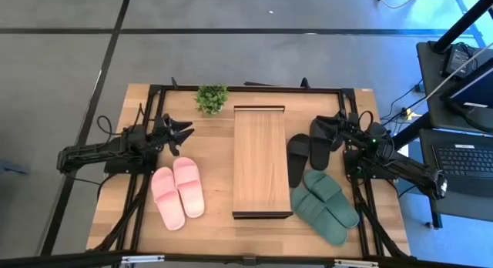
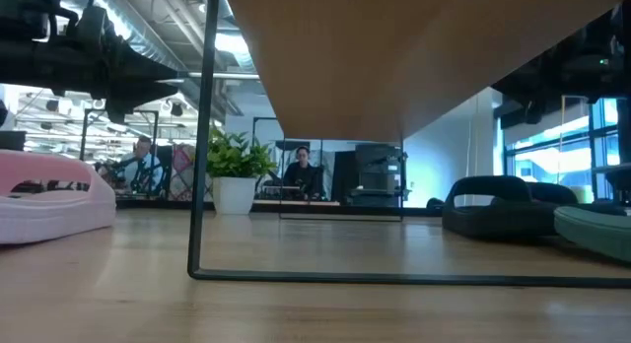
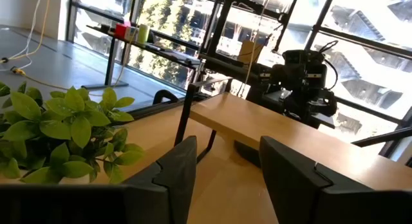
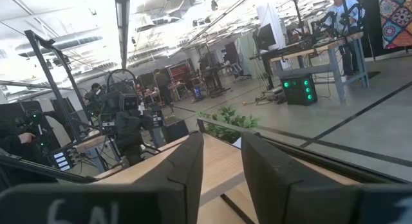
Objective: Pick and place slides into the shelf
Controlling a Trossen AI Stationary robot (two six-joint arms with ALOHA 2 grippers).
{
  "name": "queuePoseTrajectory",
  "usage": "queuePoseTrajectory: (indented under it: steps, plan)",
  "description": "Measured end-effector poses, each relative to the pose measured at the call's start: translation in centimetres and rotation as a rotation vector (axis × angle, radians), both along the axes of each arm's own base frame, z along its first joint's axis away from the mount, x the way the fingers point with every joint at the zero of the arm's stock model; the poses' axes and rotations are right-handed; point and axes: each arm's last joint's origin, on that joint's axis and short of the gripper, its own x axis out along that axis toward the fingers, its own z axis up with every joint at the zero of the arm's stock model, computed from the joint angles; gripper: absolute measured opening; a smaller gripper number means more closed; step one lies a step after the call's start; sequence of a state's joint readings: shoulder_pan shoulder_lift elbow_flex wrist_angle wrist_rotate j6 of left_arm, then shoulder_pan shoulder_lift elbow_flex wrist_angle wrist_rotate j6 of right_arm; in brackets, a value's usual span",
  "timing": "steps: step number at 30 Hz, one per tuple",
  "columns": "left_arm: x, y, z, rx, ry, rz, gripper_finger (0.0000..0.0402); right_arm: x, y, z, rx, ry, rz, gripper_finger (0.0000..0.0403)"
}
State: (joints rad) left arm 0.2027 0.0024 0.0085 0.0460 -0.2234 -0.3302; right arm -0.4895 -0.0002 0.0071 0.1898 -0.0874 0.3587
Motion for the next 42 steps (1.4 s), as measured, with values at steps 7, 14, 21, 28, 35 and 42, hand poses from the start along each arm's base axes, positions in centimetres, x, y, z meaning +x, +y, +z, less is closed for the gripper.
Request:
queuePoseTrajectory:
  steps: [7, 14, 21, 28, 35, 42]
  plan:
    - [0.0, 0.0, 0.0, 0.0, 0.0, 0.0, 0.0162, 0.0, 0.0, 0.0, 0.0, 0.0, 0.0, 0.0108]
    - [0.0, 0.0, -0.01, 0.0, 0.0, 0.0, 0.0162, 0.0, 0.0, 0.0, 0.0, 0.0, 0.0, 0.0108]
    - [0.0, 0.0, 0.0, 0.0, 0.0, 0.0, 0.0162, 0.0, 0.0, 0.0, 0.0, 0.0, 0.0, 0.0108]
    - [0.0, 0.0, 0.0, 0.0, 0.0, 0.0, 0.0162, -0.02, 0.01, 0.11, 0.042, -0.03, 0.01, 0.0108]
    - [0.0, 0.0, 0.0, 0.0, 0.0, 0.0, 0.0162, -0.09, 0.02, 0.41, 0.07, -0.075, 0.014, 0.0108]
    - [0.0, 0.0, 0.01, 0.0, 0.0, 0.0, 0.0162, 0.05, -0.08, -0.44, 0.149, -0.012, 0.008, 0.0108]
